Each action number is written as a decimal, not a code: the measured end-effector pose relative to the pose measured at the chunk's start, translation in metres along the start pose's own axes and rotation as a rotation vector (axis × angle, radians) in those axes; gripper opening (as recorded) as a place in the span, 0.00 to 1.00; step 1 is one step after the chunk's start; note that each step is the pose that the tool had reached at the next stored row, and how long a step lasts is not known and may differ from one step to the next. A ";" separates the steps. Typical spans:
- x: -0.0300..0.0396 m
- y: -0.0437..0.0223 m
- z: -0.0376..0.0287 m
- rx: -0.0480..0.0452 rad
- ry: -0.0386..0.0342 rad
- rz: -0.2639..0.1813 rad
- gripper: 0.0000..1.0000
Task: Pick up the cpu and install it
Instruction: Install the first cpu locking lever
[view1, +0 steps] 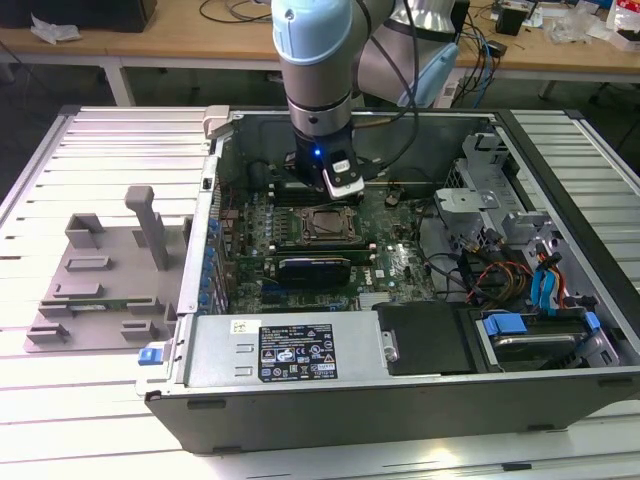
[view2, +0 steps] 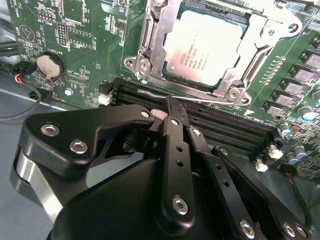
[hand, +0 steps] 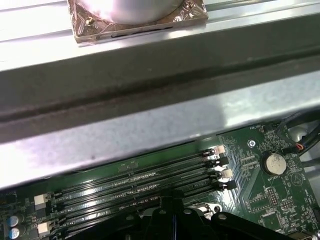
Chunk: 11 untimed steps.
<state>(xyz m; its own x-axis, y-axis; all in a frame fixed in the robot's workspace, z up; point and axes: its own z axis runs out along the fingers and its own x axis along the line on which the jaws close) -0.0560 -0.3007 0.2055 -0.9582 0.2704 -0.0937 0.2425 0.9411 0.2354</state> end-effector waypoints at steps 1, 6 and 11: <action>0.0001 -0.0004 0.0006 -0.0004 -0.0020 0.000 0.11; 0.0002 -0.0011 0.0027 -0.0027 -0.0098 -0.002 0.11; 0.0007 -0.0024 0.0060 -0.0059 -0.0208 -0.004 0.11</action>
<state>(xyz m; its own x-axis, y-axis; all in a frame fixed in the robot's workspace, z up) -0.0564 -0.3016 0.1991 -0.9559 0.2704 -0.1148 0.2373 0.9411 0.2406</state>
